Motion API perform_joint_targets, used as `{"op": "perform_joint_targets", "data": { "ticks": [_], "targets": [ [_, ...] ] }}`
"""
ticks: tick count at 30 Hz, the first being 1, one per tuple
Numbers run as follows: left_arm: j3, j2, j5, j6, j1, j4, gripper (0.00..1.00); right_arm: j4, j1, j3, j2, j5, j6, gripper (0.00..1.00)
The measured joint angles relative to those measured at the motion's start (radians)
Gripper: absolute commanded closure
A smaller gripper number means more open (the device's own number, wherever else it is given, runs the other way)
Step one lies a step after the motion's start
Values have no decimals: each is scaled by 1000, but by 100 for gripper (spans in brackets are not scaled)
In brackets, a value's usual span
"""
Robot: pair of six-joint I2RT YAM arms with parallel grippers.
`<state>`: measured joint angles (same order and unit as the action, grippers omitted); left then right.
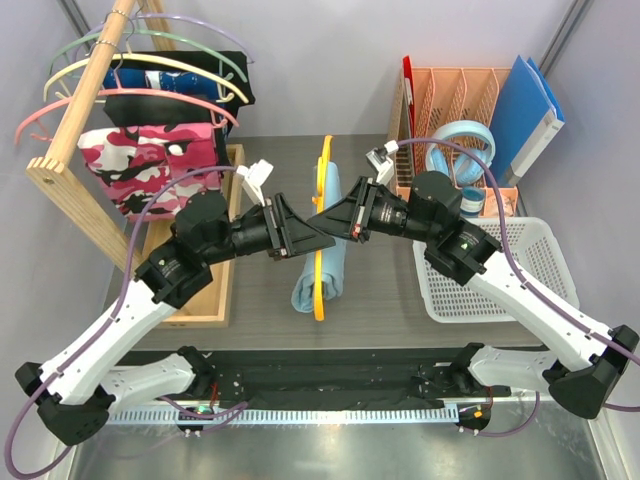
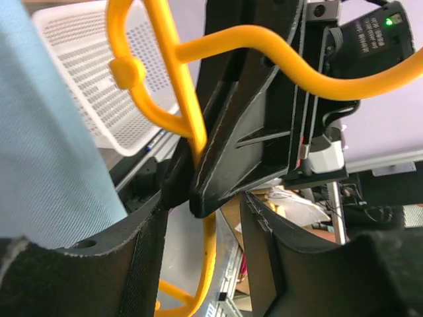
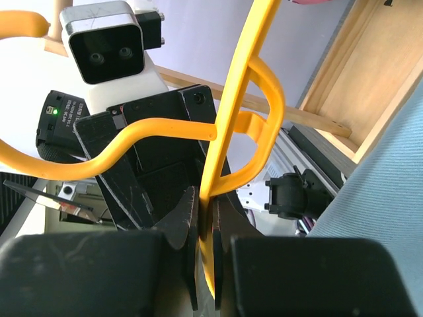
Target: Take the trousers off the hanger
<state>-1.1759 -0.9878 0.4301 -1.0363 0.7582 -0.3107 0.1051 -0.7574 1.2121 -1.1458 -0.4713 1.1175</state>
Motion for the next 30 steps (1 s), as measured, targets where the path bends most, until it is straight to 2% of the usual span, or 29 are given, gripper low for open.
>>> {"op": "perform_joint_targets", "data": {
  "ticks": [7, 8, 9, 12, 16, 20, 22, 27, 30],
  "targets": [
    [26, -26, 43, -69, 7, 82, 79, -23, 2, 0, 0, -10, 10, 99],
    [29, -27, 48, -80, 9, 86, 86, -27, 2, 0, -1, -8, 8, 98],
    [31, -26, 51, -89, 12, 95, 100, -30, 2, 0, -1, -8, 8, 97],
    [33, -26, 55, -109, 14, 120, 100, -40, 2, 1, -5, -6, 8, 86],
    [30, -28, 43, -134, 14, 117, 100, -44, 4, 3, -6, 14, -19, 56],
    [-31, -53, -31, -145, 14, -8, 100, 13, 12, 19, 18, 100, -111, 41],
    [-69, -68, -76, -150, 15, -86, 100, 79, 16, 34, 56, 174, -180, 29],
    [-174, -116, -144, -153, 15, -188, 100, 213, 20, 57, 164, 372, -314, 14],
    [-257, -155, -178, -152, 12, -203, 100, 282, 20, 57, 225, 463, -412, 12]
  ]
}}
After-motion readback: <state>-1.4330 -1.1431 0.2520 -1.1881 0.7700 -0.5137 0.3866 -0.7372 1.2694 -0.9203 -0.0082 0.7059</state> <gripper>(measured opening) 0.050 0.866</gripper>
